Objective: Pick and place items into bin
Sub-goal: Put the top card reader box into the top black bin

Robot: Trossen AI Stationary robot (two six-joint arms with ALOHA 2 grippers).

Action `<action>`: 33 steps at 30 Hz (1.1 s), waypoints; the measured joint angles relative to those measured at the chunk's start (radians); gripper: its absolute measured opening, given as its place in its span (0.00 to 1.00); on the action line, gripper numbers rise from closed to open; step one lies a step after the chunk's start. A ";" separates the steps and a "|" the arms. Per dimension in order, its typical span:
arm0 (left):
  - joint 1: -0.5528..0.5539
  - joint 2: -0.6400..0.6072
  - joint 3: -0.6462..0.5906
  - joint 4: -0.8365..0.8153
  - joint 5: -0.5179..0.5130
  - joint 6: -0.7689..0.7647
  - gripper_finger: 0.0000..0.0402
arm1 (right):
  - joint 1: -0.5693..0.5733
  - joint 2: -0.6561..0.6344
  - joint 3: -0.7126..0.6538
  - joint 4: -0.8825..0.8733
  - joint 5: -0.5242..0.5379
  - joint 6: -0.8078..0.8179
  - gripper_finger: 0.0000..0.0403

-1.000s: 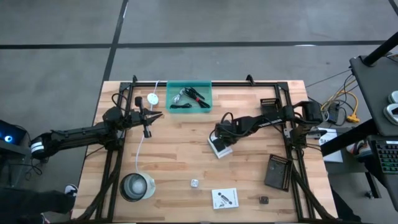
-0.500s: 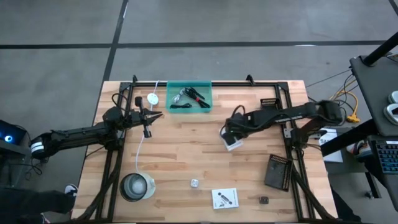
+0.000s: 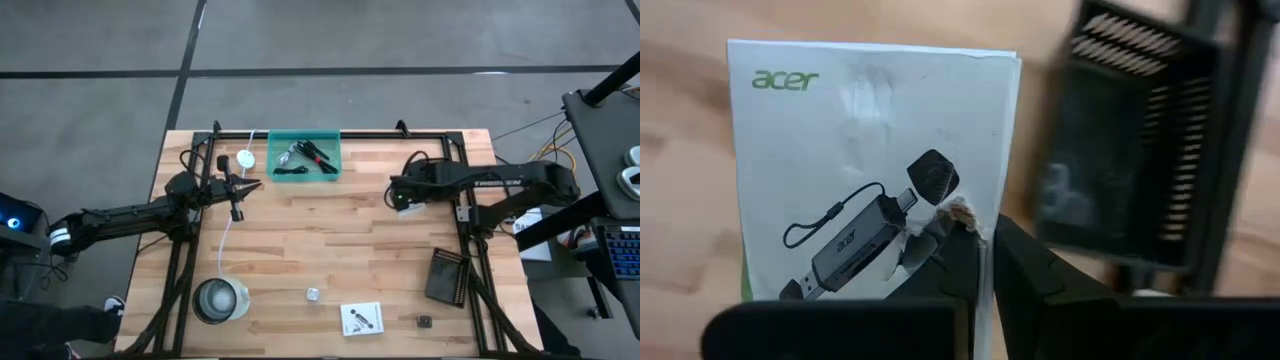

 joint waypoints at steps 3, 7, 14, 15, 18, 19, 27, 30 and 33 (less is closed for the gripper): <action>0.000 0.000 0.000 0.000 0.000 0.000 0.04 | -0.030 -0.005 -0.001 -0.056 0.028 -0.001 0.03; 0.000 0.000 0.000 0.000 0.000 0.000 0.04 | -0.073 0.009 -0.003 -0.131 0.070 -0.004 0.03; 0.000 0.000 0.000 0.000 0.000 0.000 0.04 | -0.160 0.025 -0.007 -0.162 0.126 -0.027 0.03; 0.000 0.000 0.000 0.000 0.000 0.000 0.04 | -0.175 0.025 -0.007 -0.177 0.137 -0.029 0.03; 0.000 0.000 0.000 -0.001 0.000 0.000 0.04 | -0.225 0.025 -0.007 -0.233 0.169 -0.038 0.03; 0.000 0.000 0.000 -0.001 0.000 0.000 0.04 | -0.242 0.025 -0.007 -0.249 0.178 -0.049 0.03; 0.000 0.000 0.000 -0.001 0.000 0.000 0.04 | -0.365 0.031 -0.027 -0.249 0.200 -0.203 0.03; 0.000 0.000 0.000 -0.001 0.000 0.000 0.04 | -0.404 0.031 -0.036 -0.242 0.206 -0.219 0.03; 0.000 0.000 0.000 -0.001 0.000 0.000 0.04 | -0.434 0.031 -0.046 -0.221 0.231 -0.237 0.03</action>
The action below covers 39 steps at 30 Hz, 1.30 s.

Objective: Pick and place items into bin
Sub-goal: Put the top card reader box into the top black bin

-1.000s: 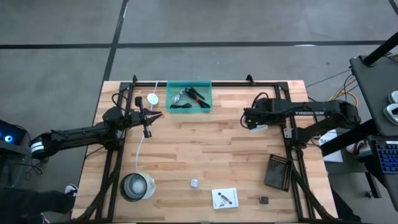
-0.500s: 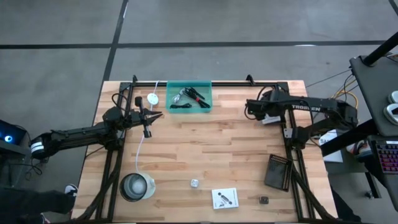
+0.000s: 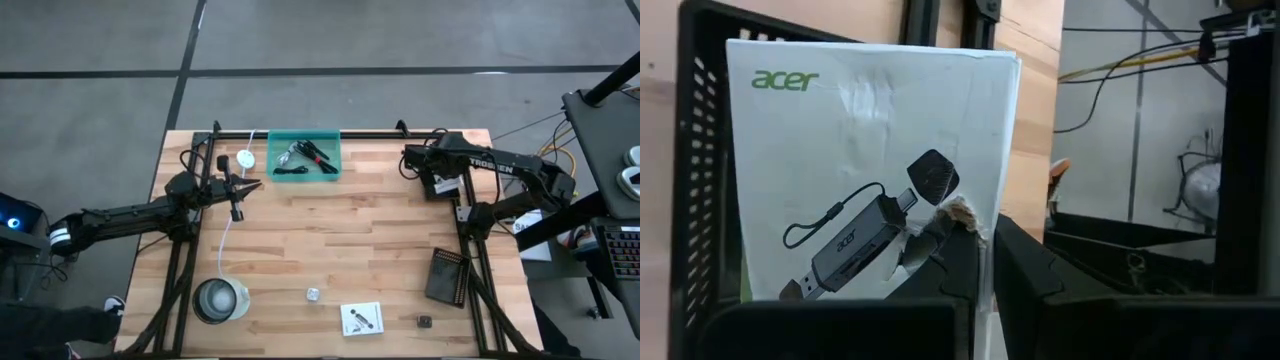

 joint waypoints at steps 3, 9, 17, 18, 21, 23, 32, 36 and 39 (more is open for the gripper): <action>0.000 0.000 0.000 0.000 0.000 0.000 0.04 | -0.026 0.000 -0.019 0.056 0.002 -0.035 0.03; 0.000 0.000 0.000 0.000 0.000 0.000 0.04 | -0.061 0.000 -0.051 0.168 -0.004 -0.149 0.03; 0.000 0.000 0.000 0.000 0.000 0.000 0.04 | -0.102 0.000 -0.091 0.206 -0.010 -0.165 0.03; 0.000 0.000 0.000 0.000 0.000 0.000 0.04 | -0.107 0.000 -0.101 0.217 -0.016 -0.173 0.03; 0.000 0.000 0.000 0.000 0.000 0.000 0.04 | -0.121 0.000 -0.125 0.247 -0.061 -0.183 0.03; 0.000 0.000 0.000 0.000 0.000 0.000 0.04 | -0.127 0.000 -0.136 0.270 -0.083 -0.198 0.03; 0.000 0.000 0.000 0.000 0.000 0.000 0.04 | -0.130 0.000 -0.142 0.292 -0.100 -0.214 0.04; 0.000 0.000 0.000 0.000 0.000 0.000 0.04 | -0.130 0.000 -0.142 0.313 -0.100 -0.221 0.08; 0.000 0.000 0.000 0.000 0.000 0.000 0.04 | -0.131 0.000 -0.140 0.313 -0.117 -0.238 0.15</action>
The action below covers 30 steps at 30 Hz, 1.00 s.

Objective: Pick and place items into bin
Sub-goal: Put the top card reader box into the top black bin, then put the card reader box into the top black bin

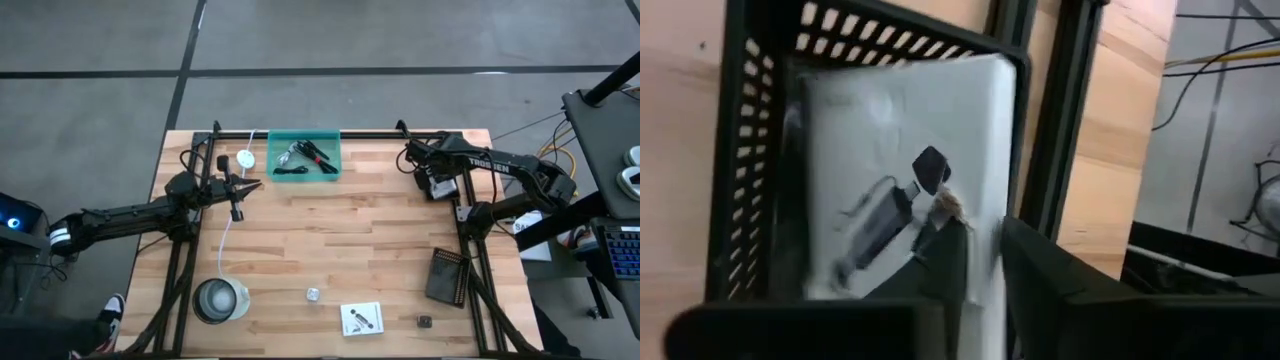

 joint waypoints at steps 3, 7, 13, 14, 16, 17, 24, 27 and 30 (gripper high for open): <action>0.000 0.000 0.000 0.000 0.000 0.000 0.04 | -0.006 0.000 0.000 0.001 -0.003 -0.008 0.24; 0.000 0.000 0.000 0.000 0.000 0.000 0.04 | -0.009 0.000 0.000 0.001 -0.003 -0.008 0.35; 0.000 0.000 0.000 0.001 0.000 0.000 0.04 | -0.007 0.000 0.025 0.001 -0.038 -0.005 0.45; 0.000 0.000 0.000 0.001 0.000 0.000 0.04 | -0.004 0.000 0.035 0.003 -0.065 -0.005 0.46; 0.000 0.000 0.000 0.001 0.000 0.000 0.04 | 0.012 -0.002 0.057 0.020 -0.114 -0.012 0.46; 0.000 0.000 0.000 0.001 0.000 0.000 0.04 | 0.026 -0.006 0.068 0.034 -0.131 -0.025 0.46; 0.000 0.000 0.000 0.002 -0.003 0.000 0.04 | 0.281 -0.055 0.111 0.162 -0.159 -0.049 0.44; 0.000 0.000 0.000 0.002 -0.003 0.000 0.04 | 0.434 -0.062 0.125 0.194 -0.171 -0.050 0.42; 0.000 0.000 0.000 0.002 -0.003 0.000 0.04 | 0.599 -0.060 0.134 0.244 -0.222 -0.034 0.41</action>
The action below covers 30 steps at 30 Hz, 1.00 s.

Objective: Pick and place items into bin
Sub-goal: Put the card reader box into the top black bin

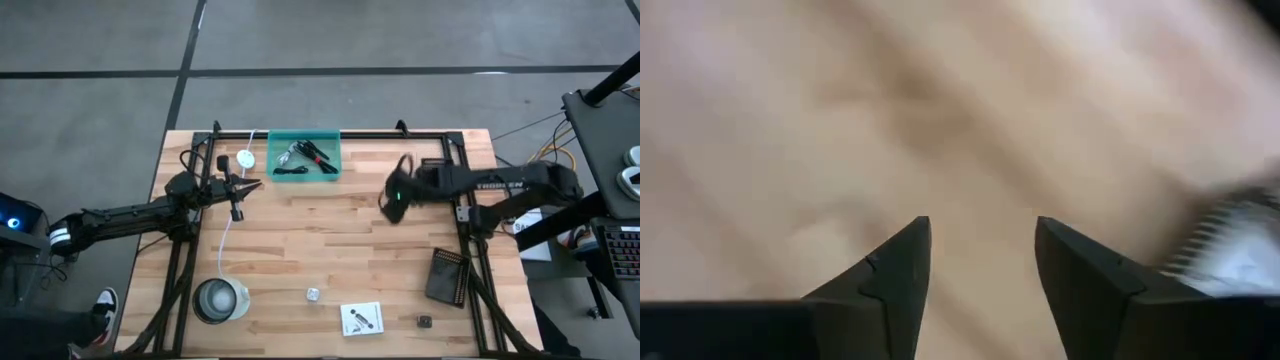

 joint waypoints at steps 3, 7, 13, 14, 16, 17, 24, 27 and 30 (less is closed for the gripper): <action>0.000 0.000 0.000 0.001 0.000 0.000 0.04 | 0.170 0.001 0.002 0.109 -0.011 0.015 0.40; 0.000 0.000 0.000 -0.012 0.000 0.000 0.04 | 0.373 0.002 0.000 0.289 0.005 -0.023 0.37; 0.000 0.000 0.000 -0.009 0.000 0.000 0.04 | 0.589 0.002 0.001 0.452 0.129 -0.069 0.33; 0.000 0.000 0.000 -0.009 0.000 0.000 0.04 | 0.612 0.002 0.001 0.457 0.134 -0.070 0.32; 0.000 0.000 0.000 -0.007 0.000 0.000 0.04 | 0.650 0.004 0.000 0.463 0.142 -0.069 0.31; 0.000 0.000 0.000 -0.006 0.000 0.000 0.04 | 0.664 0.014 0.000 0.472 0.148 -0.068 0.31; 0.000 0.000 0.000 0.000 -0.003 0.003 0.04 | 0.675 0.159 0.003 0.538 0.150 -0.091 0.31; 0.000 0.000 0.000 0.002 -0.004 0.005 0.04 | 0.674 0.249 0.011 0.575 0.132 -0.054 0.31; 0.000 0.000 0.000 0.004 -0.004 0.005 0.04 | 0.673 0.338 0.058 0.589 0.054 -0.015 0.33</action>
